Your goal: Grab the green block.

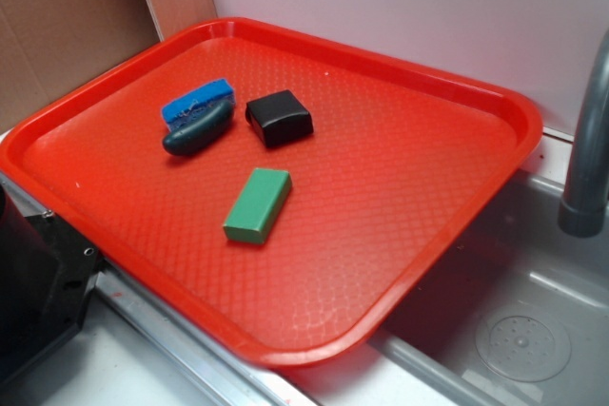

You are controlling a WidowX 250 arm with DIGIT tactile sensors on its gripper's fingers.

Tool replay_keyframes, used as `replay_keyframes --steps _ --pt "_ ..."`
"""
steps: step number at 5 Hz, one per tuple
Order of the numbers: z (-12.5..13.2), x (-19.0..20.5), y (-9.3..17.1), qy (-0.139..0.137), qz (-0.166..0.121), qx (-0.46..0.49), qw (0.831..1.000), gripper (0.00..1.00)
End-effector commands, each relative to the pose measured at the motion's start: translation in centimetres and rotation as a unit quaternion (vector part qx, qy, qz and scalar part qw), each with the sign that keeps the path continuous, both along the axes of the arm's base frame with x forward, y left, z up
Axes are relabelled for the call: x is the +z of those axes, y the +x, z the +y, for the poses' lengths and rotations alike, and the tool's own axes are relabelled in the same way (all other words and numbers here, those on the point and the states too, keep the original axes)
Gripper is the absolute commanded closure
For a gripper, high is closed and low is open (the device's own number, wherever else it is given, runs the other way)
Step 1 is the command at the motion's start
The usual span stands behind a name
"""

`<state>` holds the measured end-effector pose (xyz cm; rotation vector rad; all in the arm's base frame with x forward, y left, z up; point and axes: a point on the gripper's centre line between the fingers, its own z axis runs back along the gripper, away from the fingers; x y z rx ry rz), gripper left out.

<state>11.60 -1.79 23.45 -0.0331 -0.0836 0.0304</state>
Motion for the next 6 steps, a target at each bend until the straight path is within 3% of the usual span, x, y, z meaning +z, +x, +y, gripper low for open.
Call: replay_keyframes --steps 1,2,5,6 --pt "0.0 0.0 0.0 0.000 0.000 0.000 1.000 0.00" --pt "-0.8 -0.9 1.1 0.021 -0.014 0.042 0.999 0.00" --pt "-3.6 -7.2 3.9 -0.088 -0.007 0.202 0.975 0.00" --pt "-4.7 -9.8 4.8 -0.075 -0.006 0.243 0.967 0.00"
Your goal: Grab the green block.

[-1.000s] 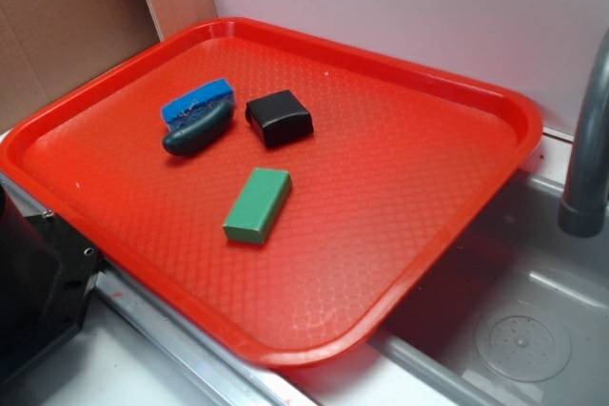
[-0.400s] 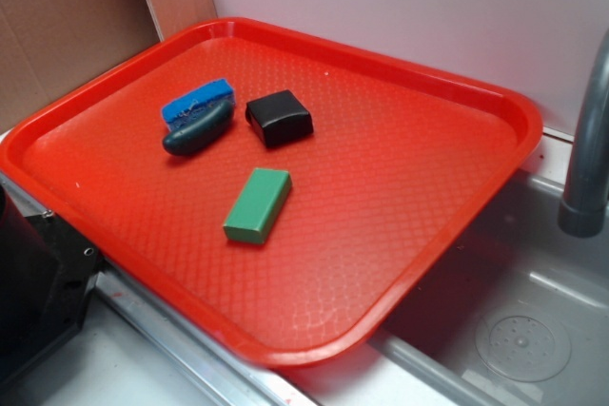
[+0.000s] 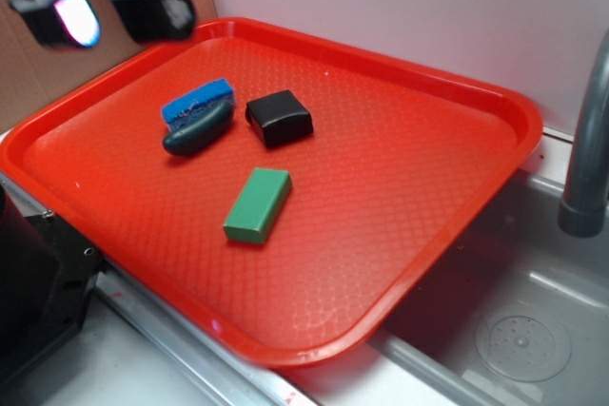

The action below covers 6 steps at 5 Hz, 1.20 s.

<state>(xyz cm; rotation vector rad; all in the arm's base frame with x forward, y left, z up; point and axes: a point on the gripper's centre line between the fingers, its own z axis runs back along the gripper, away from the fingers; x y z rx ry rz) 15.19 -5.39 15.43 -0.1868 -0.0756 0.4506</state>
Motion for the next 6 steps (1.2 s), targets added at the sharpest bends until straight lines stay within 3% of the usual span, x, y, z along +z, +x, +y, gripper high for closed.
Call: replay_keyframes --steps 1,5,6 --pt "-1.9 -4.7 2.2 0.011 -0.013 0.072 0.997 0.00" --pt "-2.8 -12.3 3.6 0.068 -0.002 0.099 0.993 0.00" --pt "-3.2 -13.1 3.2 0.074 0.002 0.095 0.993 0.43"
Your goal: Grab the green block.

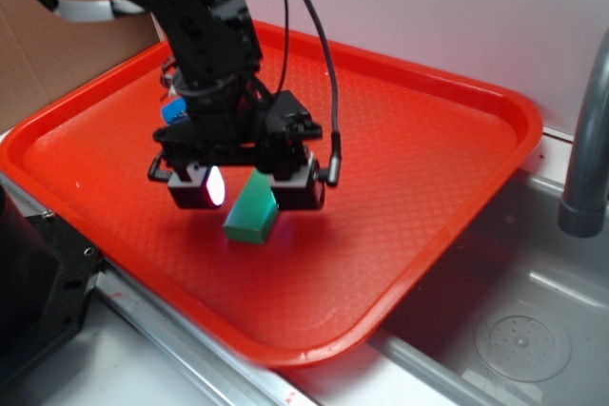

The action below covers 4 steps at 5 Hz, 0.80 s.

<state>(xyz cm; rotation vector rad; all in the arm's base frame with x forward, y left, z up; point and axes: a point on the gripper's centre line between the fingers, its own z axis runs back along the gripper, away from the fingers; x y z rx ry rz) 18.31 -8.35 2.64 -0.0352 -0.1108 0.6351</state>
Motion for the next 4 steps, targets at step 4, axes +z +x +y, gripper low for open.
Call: replay_keyframes --steps 4 --pt "1.1 5.9 0.2 -0.004 0.027 -0.128 0.991 1.00"
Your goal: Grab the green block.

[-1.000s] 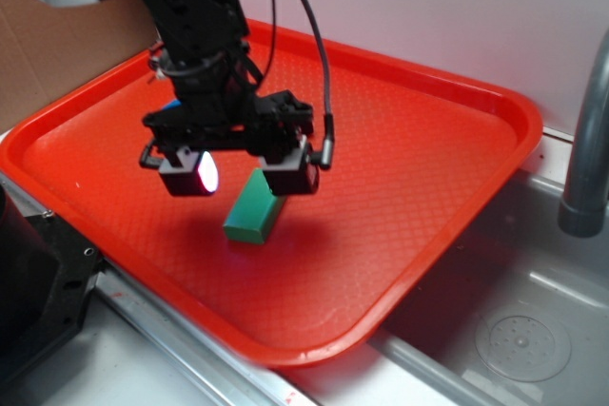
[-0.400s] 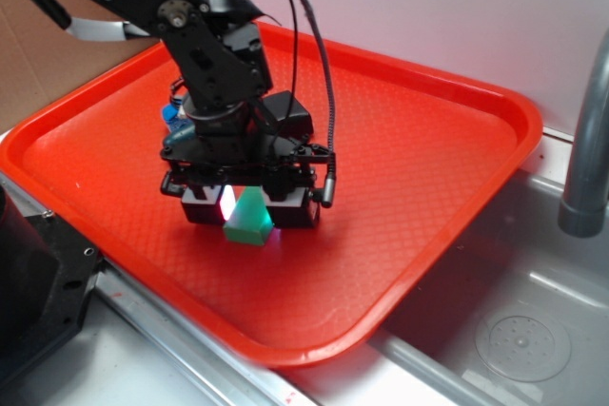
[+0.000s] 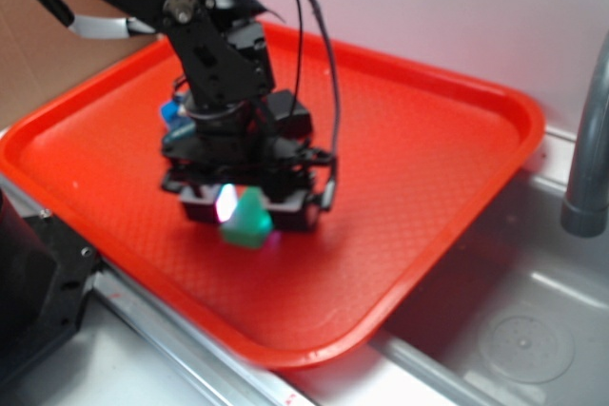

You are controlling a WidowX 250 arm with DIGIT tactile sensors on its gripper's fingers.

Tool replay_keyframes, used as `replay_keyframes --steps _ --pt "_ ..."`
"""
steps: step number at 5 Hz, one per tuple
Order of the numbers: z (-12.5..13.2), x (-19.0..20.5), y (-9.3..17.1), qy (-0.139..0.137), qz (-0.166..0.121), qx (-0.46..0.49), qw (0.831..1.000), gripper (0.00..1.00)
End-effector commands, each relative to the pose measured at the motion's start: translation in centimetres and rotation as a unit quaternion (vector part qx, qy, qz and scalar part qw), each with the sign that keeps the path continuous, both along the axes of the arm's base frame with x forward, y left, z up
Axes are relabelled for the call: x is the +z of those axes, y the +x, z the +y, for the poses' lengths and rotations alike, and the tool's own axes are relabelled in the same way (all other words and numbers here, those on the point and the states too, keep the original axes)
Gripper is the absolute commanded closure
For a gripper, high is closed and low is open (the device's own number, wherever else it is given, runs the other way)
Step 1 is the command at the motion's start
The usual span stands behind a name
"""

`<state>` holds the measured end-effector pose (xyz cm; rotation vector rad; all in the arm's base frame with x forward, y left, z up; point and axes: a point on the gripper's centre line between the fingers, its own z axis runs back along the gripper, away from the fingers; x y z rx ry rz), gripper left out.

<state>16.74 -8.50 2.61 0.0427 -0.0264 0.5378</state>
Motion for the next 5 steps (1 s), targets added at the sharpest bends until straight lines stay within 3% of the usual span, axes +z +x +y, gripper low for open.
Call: replay_keyframes --steps 1,2,3,4,5 --pt "2.8 9.2 2.4 -0.026 0.018 -0.107 0.994 1.00" --pt "3.5 12.8 1.9 -0.033 -0.002 -0.163 0.986 1.00" --pt "4.1 15.8 1.3 -0.029 -0.041 -0.194 0.980 1.00" --pt "4.4 16.5 1.1 -0.050 -0.060 -0.210 0.975 1.00" --pt "4.8 15.4 1.8 -0.053 -0.022 -0.186 0.981 1.00"
